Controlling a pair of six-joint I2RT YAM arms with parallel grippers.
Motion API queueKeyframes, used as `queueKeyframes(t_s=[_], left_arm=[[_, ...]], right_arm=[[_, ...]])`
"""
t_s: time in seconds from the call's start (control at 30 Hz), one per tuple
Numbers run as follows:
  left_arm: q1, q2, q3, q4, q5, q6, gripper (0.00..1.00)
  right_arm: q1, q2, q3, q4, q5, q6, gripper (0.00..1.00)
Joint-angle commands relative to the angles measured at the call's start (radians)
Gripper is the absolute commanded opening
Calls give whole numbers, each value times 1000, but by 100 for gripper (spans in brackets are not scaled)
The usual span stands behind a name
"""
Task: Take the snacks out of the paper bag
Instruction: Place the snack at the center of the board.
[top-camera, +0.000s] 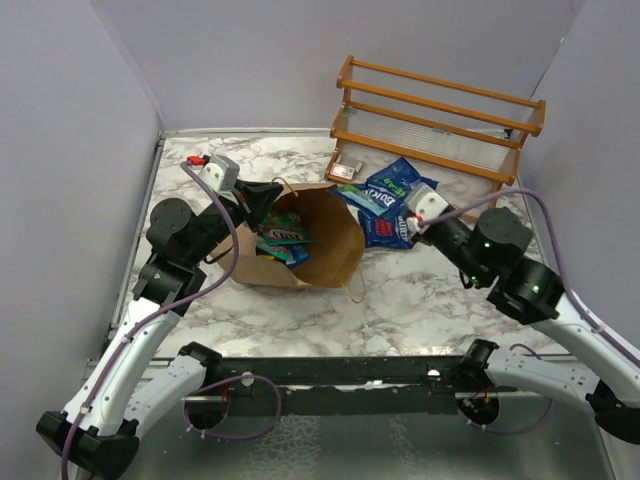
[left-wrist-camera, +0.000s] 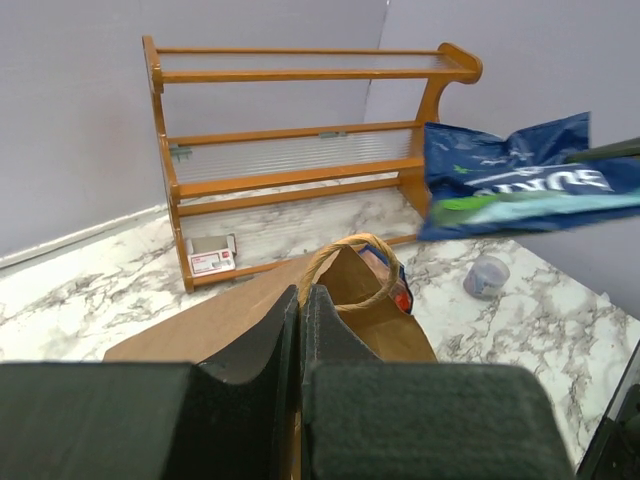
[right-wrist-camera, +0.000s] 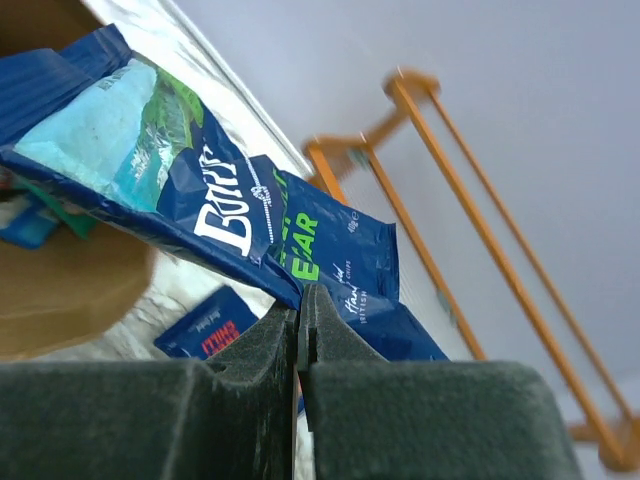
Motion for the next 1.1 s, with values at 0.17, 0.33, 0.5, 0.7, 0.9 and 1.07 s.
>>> queueKeyframes(t_s=[0.17, 0.33, 0.5, 0.7, 0.9, 1.07], left_arm=[[-2, -1, 28, 12, -7, 17, 0], [-2, -4, 20, 25, 3, 10, 0], [-2, -6, 13, 39, 10, -1, 0], [-2, -14, 14, 33, 34, -9, 0], [-2, -21, 20, 19, 38, 4, 0], [-2, -25, 13, 28, 50, 0, 0]], right_arm=[[-144, 114, -147, 336, 378, 195, 1], [-322, 233, -216, 321, 167, 224, 1], [-352, 383, -333, 480, 105, 183, 1], [-373, 539, -382, 665, -39, 20, 1], [-396, 600, -380, 686, -85, -167, 1], [-409, 643, -413, 721, -102, -176, 1]])
